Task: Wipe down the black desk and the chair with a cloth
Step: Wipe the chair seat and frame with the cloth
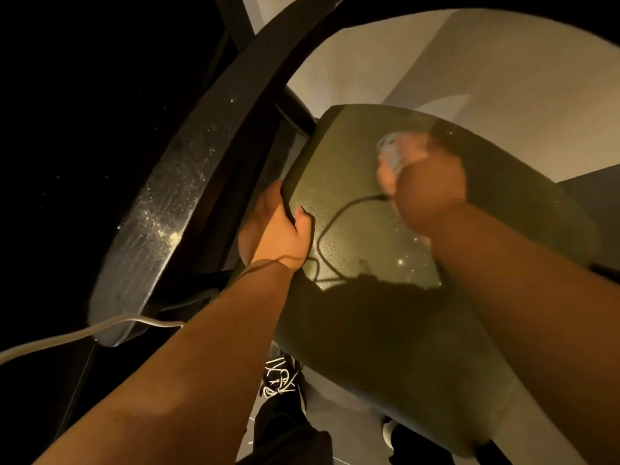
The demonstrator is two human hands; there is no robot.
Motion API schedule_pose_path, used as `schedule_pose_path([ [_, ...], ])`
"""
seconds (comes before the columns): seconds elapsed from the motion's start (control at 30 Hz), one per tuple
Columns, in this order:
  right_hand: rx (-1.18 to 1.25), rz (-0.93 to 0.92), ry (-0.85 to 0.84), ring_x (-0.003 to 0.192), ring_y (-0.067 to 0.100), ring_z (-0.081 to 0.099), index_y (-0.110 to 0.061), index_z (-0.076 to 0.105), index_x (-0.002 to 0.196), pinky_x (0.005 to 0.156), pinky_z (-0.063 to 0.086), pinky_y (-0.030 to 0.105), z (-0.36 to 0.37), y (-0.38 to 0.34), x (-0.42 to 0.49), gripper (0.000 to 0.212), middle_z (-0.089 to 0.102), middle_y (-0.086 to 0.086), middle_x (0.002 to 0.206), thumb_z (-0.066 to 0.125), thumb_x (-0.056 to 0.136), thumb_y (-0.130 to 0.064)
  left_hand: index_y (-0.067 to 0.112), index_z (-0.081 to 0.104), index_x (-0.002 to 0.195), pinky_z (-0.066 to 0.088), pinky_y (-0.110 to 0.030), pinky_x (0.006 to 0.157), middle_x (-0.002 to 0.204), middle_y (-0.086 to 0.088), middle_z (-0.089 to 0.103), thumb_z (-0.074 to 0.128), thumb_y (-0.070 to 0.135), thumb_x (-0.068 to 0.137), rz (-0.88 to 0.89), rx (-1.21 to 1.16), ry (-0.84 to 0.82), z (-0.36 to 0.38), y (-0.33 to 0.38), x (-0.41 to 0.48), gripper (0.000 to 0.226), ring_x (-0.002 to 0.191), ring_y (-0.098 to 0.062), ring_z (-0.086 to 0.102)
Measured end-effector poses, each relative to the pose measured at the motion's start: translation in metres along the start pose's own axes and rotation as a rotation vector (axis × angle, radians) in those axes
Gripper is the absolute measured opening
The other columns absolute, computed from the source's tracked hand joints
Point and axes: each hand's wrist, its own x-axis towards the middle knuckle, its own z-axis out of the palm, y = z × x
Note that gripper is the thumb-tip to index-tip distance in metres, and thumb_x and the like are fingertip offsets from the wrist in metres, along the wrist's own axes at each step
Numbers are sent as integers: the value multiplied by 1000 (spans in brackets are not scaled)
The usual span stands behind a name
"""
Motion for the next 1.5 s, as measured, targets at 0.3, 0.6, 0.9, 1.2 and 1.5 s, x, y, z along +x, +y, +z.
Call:
schedule_pose_path([
  [0.3,-133,-67,-131,80,34,63,-20,61,113,68,47,34,-20,26,-12,27,57,8,103,59,95,-41,15,42,152,36,-50,113,152,-12,47,43,42,94,134,108,16,-3,0,4,63,138,-34,44],
  [0.6,183,105,-313,71,21,69,-11,61,105,57,44,24,-4,1,-58,30,64,11,86,48,89,-33,19,49,151,24,-54,123,164,-8,36,56,35,96,420,79,-76,-7,37,20,57,152,-30,30],
  [0.9,-186,-110,-49,96,39,62,-18,53,135,75,43,36,-22,53,11,42,56,15,124,45,103,-45,18,44,155,22,-52,124,167,-11,33,48,37,95,491,209,24,15,40,17,63,155,-32,27],
  [1.2,-40,-312,-29,61,27,61,-16,66,106,51,50,31,1,13,-15,30,63,6,92,68,86,-39,17,48,154,25,-52,123,166,-12,36,47,37,93,486,187,60,16,41,17,65,154,-33,30],
  [1.5,-15,158,14,72,25,57,-18,58,101,62,41,31,-36,57,50,26,61,4,87,47,96,-41,20,46,153,22,-50,124,166,-8,34,49,38,90,443,201,36,17,44,16,66,154,-30,28],
])
